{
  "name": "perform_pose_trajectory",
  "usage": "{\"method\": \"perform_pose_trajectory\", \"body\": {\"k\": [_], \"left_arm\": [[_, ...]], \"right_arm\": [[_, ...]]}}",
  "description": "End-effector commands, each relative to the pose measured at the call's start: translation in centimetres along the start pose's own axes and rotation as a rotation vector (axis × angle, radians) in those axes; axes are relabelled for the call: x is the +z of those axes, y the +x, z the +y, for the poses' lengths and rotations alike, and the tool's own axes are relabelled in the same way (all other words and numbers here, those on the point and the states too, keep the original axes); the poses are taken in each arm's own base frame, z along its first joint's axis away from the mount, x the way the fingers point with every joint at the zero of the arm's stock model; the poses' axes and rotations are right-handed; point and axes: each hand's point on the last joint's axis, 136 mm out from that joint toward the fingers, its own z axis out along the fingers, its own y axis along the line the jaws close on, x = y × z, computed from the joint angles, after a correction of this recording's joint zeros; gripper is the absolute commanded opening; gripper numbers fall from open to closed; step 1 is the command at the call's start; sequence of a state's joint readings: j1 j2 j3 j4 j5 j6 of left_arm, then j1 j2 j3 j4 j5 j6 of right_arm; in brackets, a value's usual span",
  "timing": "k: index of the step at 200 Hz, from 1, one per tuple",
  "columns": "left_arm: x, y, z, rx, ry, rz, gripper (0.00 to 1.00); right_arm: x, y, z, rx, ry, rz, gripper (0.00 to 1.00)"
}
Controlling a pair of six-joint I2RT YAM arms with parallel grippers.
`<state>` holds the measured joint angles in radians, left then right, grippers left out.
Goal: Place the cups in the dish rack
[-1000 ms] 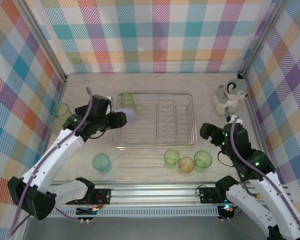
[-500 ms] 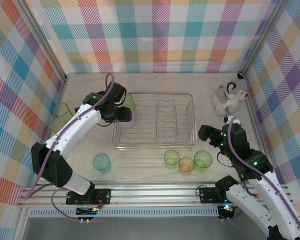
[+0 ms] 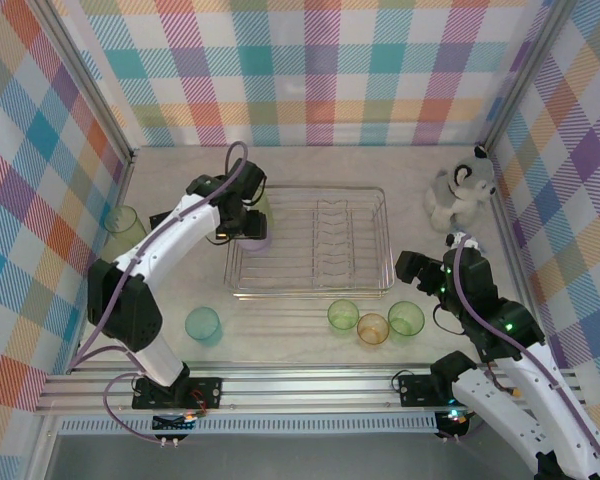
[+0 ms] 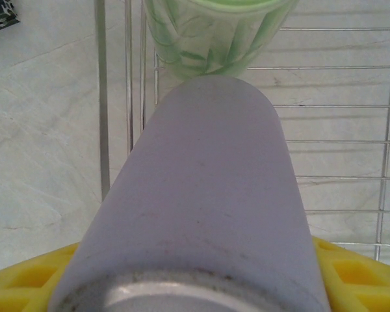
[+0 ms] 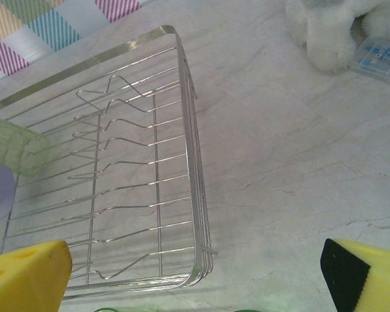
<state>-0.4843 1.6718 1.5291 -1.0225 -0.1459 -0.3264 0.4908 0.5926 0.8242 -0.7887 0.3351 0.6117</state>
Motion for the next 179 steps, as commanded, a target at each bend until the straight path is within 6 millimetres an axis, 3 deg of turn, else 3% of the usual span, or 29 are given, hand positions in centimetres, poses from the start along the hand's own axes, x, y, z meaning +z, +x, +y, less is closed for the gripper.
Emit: {"method": "perform_pose_trajectory", "body": {"k": [1,103,179], "left_arm": [[-0.3,-0.4,-0.3,0.036,-0.025,-0.002,0.27],[2.4,-1.0,-0.4,0.080,-0.084,0.051,0.39],[3.2,-1.9,-0.3,0.090,-0.117,0.027,0.50]], "right_arm": [[-0.1,-0.4,0.3,-0.005,-0.016,-0.014,0.99],[-0.4,0.1,-0.2,0.014,-0.007,-0.009,0.99],[-0.6,0.2,-0.4,0.022,-0.004,-0.005,0.99]]}}
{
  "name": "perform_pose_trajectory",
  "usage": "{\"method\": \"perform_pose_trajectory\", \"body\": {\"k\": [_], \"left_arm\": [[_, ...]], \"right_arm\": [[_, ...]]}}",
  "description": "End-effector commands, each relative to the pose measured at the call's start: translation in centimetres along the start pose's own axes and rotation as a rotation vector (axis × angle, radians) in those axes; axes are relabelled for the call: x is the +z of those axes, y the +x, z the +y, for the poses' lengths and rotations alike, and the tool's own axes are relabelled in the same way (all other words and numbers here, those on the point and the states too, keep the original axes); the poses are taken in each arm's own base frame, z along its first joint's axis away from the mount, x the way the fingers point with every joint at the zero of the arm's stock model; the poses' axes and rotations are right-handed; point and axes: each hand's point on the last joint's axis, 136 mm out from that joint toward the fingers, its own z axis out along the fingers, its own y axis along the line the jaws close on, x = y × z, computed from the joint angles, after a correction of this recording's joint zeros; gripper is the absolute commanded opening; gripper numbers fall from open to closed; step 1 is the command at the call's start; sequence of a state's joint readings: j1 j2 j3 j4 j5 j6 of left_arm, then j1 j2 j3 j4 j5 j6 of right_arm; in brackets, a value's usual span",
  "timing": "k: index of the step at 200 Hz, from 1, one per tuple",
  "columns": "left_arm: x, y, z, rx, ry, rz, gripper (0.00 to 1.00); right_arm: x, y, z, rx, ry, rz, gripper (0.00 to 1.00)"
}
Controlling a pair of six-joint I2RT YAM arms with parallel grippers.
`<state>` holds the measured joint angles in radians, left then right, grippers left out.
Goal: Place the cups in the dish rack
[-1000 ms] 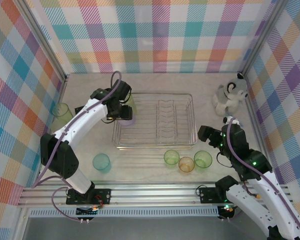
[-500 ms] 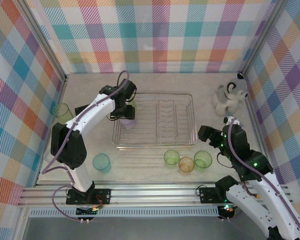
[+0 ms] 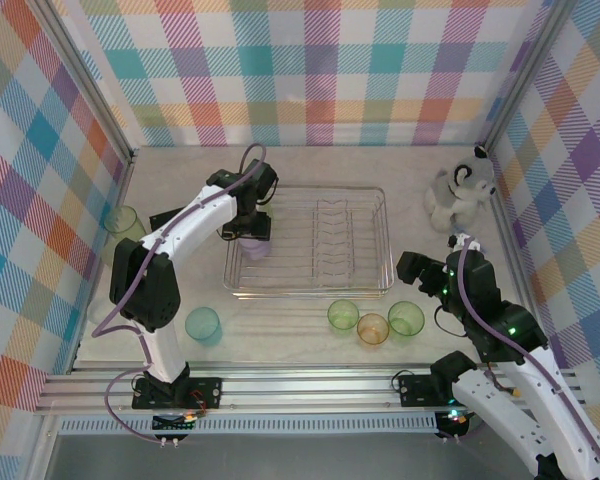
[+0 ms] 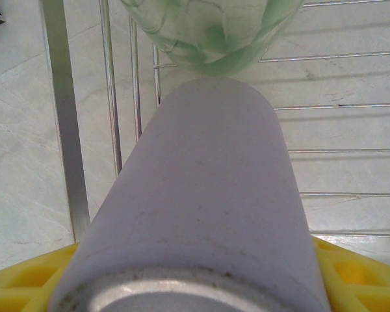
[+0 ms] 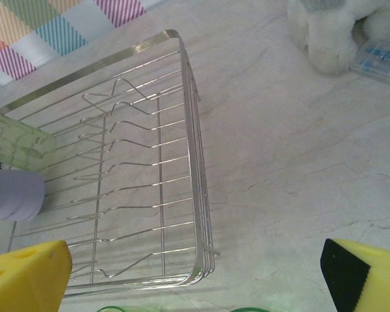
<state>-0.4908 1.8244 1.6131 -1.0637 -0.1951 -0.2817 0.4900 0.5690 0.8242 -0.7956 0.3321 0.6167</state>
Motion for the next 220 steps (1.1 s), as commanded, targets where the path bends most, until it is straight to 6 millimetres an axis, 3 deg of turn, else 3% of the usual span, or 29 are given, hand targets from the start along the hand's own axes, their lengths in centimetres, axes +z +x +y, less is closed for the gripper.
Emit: {"method": "perform_pose_trajectory", "body": {"k": [1,43,109,180,220], "left_arm": [[-0.3,-1.5,0.0,0.017,-0.032,-0.051,0.51],[0.0,-1.4,-0.4,0.015,-0.011,-0.048,0.75],[-0.4,-1.3,-0.6,0.016,0.007,-0.056,1.00],[-3.1,-1.3,1.0,-0.016,-0.003,-0.158,1.00],[-5.1,-0.9,3.6,-0.114,0.031,-0.282,1.00]], "right_arm": [[-0.1,0.3,-0.3,0.013,0.007,0.005,0.99],[-0.3,0.4,-0.5,0.014,0.012,0.012,0.99],[-0.4,0.5,-0.4,0.023,0.008,0.016,0.99],[-0.7,0.0,-1.0,0.046,0.067,0.030,0.99],[-0.1,-0.3,1.5,0.005,-0.047,0.041,0.99]]}}
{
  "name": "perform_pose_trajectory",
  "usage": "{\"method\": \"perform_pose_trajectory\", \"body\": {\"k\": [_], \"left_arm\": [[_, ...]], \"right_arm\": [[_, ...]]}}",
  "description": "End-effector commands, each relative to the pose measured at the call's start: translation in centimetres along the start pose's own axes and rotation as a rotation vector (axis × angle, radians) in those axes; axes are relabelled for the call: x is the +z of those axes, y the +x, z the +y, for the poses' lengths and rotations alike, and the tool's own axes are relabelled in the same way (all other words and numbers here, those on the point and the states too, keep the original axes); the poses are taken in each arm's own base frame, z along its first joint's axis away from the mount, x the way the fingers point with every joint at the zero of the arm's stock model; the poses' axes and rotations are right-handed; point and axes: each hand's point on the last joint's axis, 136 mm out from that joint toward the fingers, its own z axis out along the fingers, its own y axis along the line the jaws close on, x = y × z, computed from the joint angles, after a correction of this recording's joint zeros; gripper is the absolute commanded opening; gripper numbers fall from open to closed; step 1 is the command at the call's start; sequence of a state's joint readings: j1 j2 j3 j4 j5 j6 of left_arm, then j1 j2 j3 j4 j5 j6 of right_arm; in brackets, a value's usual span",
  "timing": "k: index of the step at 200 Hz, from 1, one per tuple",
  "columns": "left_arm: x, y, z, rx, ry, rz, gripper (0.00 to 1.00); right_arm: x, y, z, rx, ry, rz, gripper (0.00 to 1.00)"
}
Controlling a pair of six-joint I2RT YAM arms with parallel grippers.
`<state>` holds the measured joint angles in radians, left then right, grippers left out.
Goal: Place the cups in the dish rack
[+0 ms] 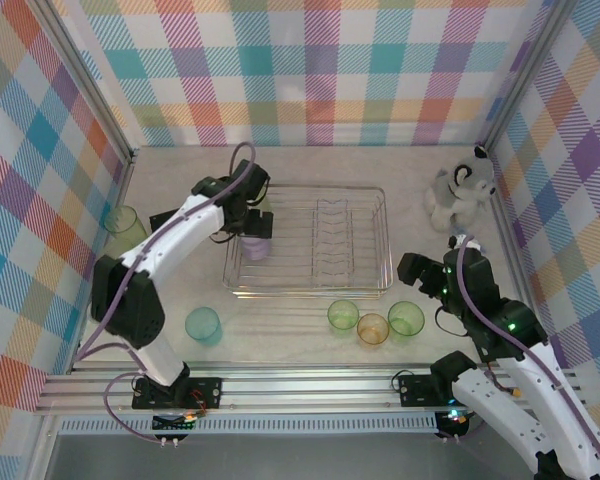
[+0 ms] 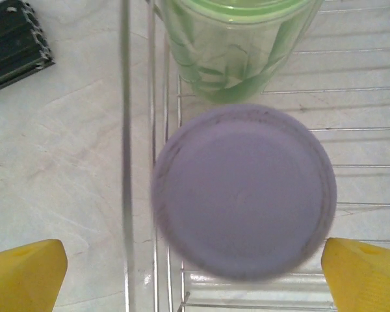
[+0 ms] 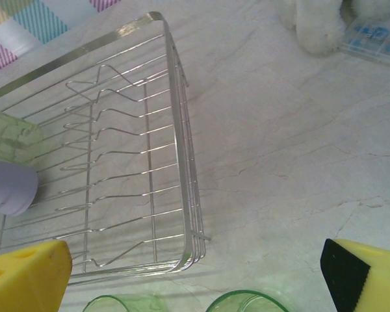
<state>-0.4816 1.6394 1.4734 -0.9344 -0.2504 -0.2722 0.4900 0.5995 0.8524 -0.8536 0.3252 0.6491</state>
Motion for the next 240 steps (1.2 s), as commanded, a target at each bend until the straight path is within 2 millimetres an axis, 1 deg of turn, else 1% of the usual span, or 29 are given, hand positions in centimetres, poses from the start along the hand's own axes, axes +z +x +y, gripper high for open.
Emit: {"method": "perform_pose_trajectory", "body": {"k": [1,27,54,77,95,114,134,150,174,193,222,240], "left_arm": [[-1.8,-0.8,1.7,-0.079,0.016,-0.106,1.00],[-2.5,0.2,3.8,-0.143,0.037,-0.152,1.00],[-2.6,2.2,5.3,-0.201,0.082,-0.141,1.00],[-3.3,3.4,6.6,-0.267,0.119,-0.181,1.00],[-4.3,4.1,7.7,-0.313,0.146,-0.251,1.00],[-5.7,4.5,8.9,-0.358,0.154,-0.328,1.00],[-7.3,5.0,9.6,-0.368,0.161,-0.397,1.00],[-8.5,5.5,10.1,-0.383,0.165,-0.446,1.00],[-9.1,6.4,10.0,-0.433,0.215,-0.494,1.00],[-9.7,7.2,10.4,-0.473,0.232,-0.533,1.00],[-11.1,8.2,11.8,-0.542,0.213,-0.606,1.00],[-11.6,9.0,12.7,-0.602,0.199,-0.648,1.00]], "right_arm": [[-0.1,-0.8,1.9,-0.017,-0.079,-0.008,0.99],[0.4,-1.2,3.6,-0.054,-0.128,0.020,0.99],[0.9,-1.5,5.3,-0.078,-0.189,0.034,0.99],[1.7,-0.9,6.8,-0.066,-0.243,0.092,0.99],[3.0,0.5,8.5,-0.045,-0.302,0.193,1.00],[4.2,2.0,10.4,-0.007,-0.374,0.299,0.95],[5.1,3.1,12.3,0.009,-0.417,0.369,0.93],[5.6,4.1,14.0,-0.023,-0.421,0.406,0.93],[6.6,6.2,16.5,-0.074,-0.406,0.462,0.93],[7.2,8.0,18.5,-0.111,-0.398,0.496,0.93],[7.6,10.5,22.1,-0.175,-0.416,0.544,0.90],[7.5,12.2,24.4,-0.232,-0.439,0.570,0.89]]}}
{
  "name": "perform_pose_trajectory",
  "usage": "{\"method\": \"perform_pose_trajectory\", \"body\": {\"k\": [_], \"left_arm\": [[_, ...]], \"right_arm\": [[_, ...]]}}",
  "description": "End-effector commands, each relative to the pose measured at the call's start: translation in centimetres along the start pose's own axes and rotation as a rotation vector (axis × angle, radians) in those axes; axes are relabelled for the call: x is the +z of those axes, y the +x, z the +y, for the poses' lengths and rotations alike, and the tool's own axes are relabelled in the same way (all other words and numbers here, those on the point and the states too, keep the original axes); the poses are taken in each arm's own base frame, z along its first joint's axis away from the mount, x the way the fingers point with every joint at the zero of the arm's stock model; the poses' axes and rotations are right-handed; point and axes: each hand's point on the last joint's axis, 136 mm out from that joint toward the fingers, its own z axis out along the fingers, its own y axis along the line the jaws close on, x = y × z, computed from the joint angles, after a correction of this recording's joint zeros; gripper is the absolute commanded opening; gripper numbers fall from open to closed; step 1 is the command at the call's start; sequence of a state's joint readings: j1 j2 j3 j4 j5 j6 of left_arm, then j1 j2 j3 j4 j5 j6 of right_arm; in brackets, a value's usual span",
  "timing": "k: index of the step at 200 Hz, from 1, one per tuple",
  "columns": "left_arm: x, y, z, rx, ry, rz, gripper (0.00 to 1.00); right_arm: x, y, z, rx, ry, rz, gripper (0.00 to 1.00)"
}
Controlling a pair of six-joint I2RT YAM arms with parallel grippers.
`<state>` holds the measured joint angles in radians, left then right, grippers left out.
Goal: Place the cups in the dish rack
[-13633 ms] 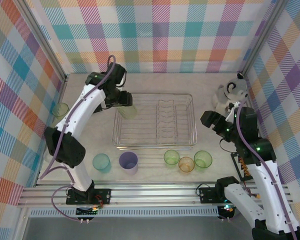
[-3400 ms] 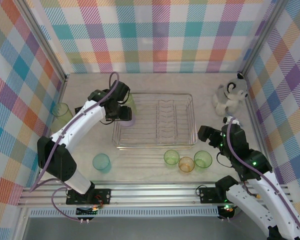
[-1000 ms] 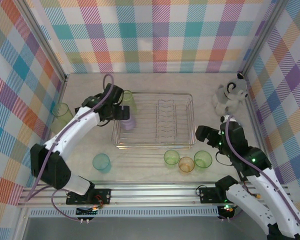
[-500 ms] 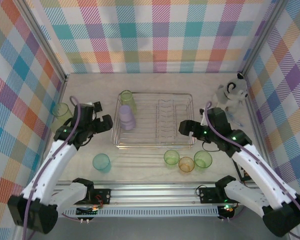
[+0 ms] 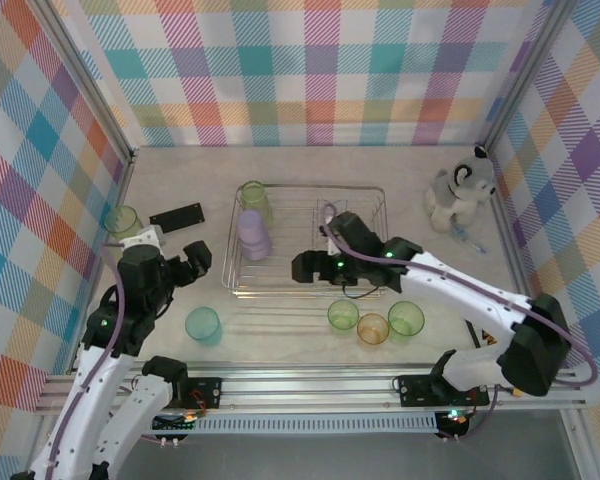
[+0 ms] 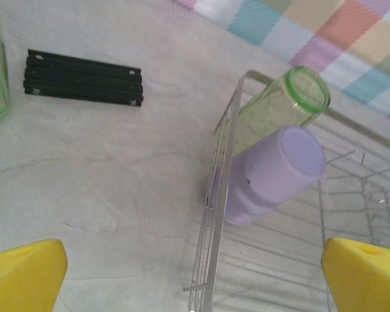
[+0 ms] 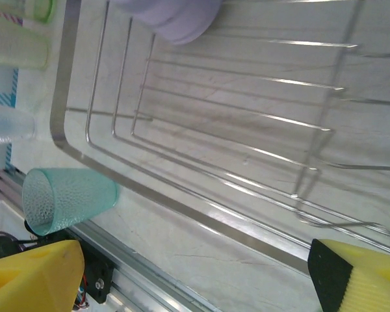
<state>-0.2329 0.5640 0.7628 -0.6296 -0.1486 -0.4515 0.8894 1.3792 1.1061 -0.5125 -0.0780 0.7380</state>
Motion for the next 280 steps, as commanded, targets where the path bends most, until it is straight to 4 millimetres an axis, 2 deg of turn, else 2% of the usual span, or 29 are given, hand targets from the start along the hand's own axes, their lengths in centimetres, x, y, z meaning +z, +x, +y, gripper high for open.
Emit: {"method": "perform_pose_trajectory", "body": {"k": [1,76,109,153,187,216,280], "left_arm": [[-1.2,-0.7,1.6,-0.092,-0.036,-0.090,1.00],[-5.9,-1.5,7.0,-0.212,-0.194,-0.325,1.00],[-8.5,-2.0,9.3,-0.262,-0.269,-0.435,1.00],[-10.4,-1.9,10.8,-0.282,-0.294,-0.506,1.00],[-11.4,-2.1,11.0,-0.259,-0.310,-0.516,1.00],[-12.0,-2.2,11.4,-0.245,-0.327,-0.519,1.00],[-12.6,-1.9,11.9,-0.243,-0.343,-0.533,1.00]], "right_arm": [[1.1,-0.5,3.4,-0.046,-0.036,-0.012,0.89],[6.7,3.1,12.1,-0.228,-0.118,0.148,0.83],[8.7,4.8,14.2,-0.299,-0.116,0.209,0.78],[11.2,6.0,15.1,-0.367,-0.120,0.240,0.67],[13.2,6.6,15.4,-0.409,-0.104,0.267,0.59],[14.4,7.1,16.0,-0.444,-0.081,0.296,0.55],[16.2,7.5,15.1,-0.486,0.004,0.332,0.50]]}}
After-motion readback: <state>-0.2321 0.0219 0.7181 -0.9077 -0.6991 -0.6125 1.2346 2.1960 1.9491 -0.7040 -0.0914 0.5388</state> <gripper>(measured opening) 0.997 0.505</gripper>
